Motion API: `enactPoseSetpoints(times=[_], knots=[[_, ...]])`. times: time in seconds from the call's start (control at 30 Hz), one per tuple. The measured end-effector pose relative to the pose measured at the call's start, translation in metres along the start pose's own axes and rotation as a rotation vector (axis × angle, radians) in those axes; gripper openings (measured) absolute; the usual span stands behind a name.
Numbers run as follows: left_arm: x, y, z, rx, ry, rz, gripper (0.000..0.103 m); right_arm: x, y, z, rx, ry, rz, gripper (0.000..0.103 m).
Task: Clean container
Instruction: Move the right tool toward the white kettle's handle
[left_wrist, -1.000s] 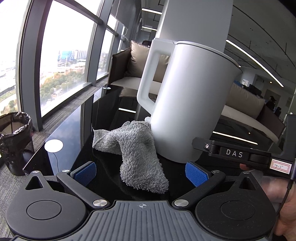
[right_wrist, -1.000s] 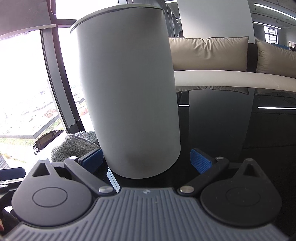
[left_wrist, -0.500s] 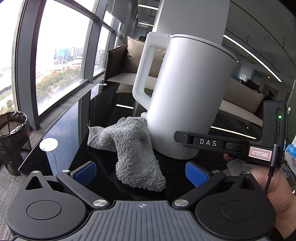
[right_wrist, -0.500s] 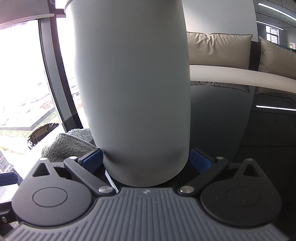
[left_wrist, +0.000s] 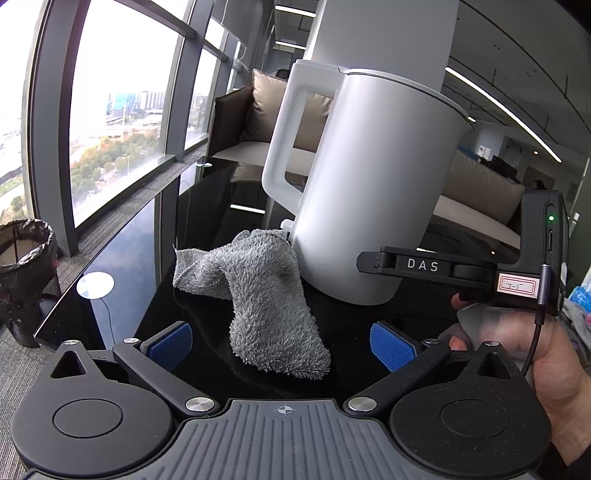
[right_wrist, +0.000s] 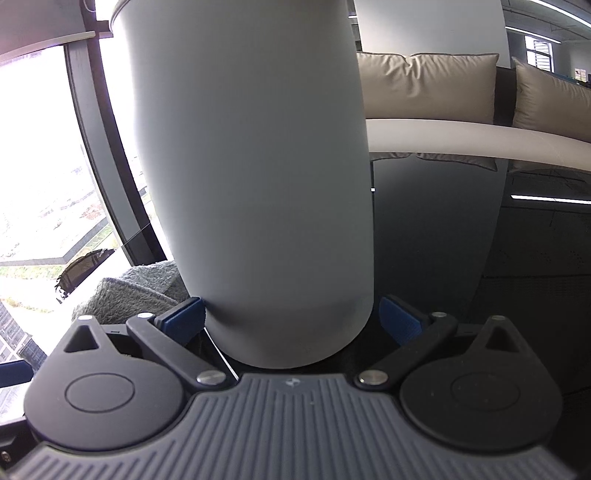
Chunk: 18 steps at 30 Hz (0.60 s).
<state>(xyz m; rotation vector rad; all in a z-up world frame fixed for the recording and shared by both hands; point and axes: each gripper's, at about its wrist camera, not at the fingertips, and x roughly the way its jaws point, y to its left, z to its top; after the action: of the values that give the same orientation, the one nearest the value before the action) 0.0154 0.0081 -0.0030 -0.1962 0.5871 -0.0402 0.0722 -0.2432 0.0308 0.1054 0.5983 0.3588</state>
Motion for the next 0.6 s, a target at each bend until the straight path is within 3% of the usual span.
enactPoseSetpoints(times=[0.6], knots=[[0.003,0.0,0.001,-0.002,0.011,-0.01,0.102,0.02,-0.027,0.019,0.086,-0.024,-0.065,0.102]])
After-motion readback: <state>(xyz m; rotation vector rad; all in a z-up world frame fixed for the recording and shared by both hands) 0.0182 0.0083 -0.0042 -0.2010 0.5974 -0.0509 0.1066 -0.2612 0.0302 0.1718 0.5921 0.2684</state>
